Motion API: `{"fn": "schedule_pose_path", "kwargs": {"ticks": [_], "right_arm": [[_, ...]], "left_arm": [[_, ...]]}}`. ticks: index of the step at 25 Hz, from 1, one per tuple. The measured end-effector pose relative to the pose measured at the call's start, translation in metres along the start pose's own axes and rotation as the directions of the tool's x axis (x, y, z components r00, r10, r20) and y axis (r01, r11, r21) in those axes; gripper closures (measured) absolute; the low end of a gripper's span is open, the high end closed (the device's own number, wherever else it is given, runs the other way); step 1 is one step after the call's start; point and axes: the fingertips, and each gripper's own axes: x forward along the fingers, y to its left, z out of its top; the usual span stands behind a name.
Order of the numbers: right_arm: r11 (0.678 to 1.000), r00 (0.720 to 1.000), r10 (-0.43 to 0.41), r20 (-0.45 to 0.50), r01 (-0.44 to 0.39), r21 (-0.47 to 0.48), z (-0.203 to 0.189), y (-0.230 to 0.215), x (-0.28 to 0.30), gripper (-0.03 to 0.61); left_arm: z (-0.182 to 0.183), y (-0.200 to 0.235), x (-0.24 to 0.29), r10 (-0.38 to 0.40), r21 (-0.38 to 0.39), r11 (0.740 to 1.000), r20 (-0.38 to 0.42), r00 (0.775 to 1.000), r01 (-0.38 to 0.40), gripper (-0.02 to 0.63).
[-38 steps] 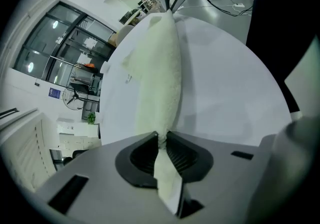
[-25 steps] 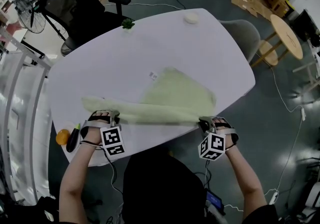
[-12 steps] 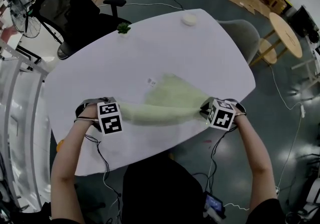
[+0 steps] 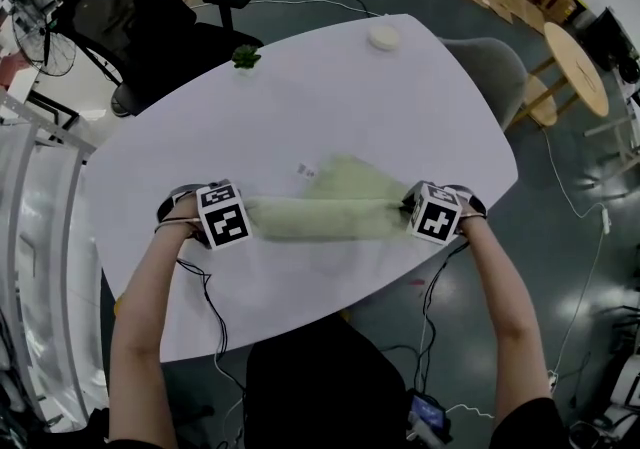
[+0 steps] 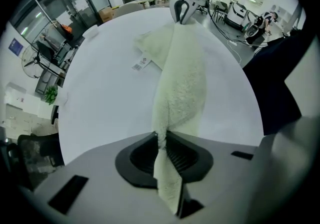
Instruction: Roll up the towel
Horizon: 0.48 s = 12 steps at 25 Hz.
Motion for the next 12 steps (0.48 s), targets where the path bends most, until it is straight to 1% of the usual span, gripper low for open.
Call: {"fn": "schedule_pose_path", "kwargs": {"ticks": [2, 4, 7, 9, 12], "right_arm": [[1.000, 1.000, -0.020, 0.007, 0.020, 0.011, -0.001, -0.002, 0.003, 0.538], [0.998, 0.998, -0.057, 0.021, 0.057, 0.009, 0.000, -0.006, 0.002, 0.516], [0.990, 0.988, -0.143, 0.054, 0.143, -0.003, -0.001, -0.011, -0.002, 0.473], [0.977, 0.972, -0.215, 0.093, 0.215, 0.003, 0.000, -0.015, -0.013, 0.466], [0.951, 0.938, -0.308, 0.161, 0.307, 0.030, 0.005, -0.022, -0.039, 0.462]], "left_arm": [[0.002, 0.005, 0.004, 0.030, -0.015, 0.999, 0.016, 0.999, -0.030, 0.549], [0.003, 0.009, 0.004, 0.073, -0.014, 0.997, 0.029, 0.997, -0.073, 0.538], [0.003, 0.016, -0.003, 0.147, -0.028, 0.989, 0.054, 0.988, -0.145, 0.475], [0.002, 0.019, -0.010, 0.186, -0.057, 0.982, 0.071, 0.980, -0.182, 0.438], [0.002, 0.022, -0.025, 0.238, -0.076, 0.970, 0.087, 0.967, -0.232, 0.397]]}}
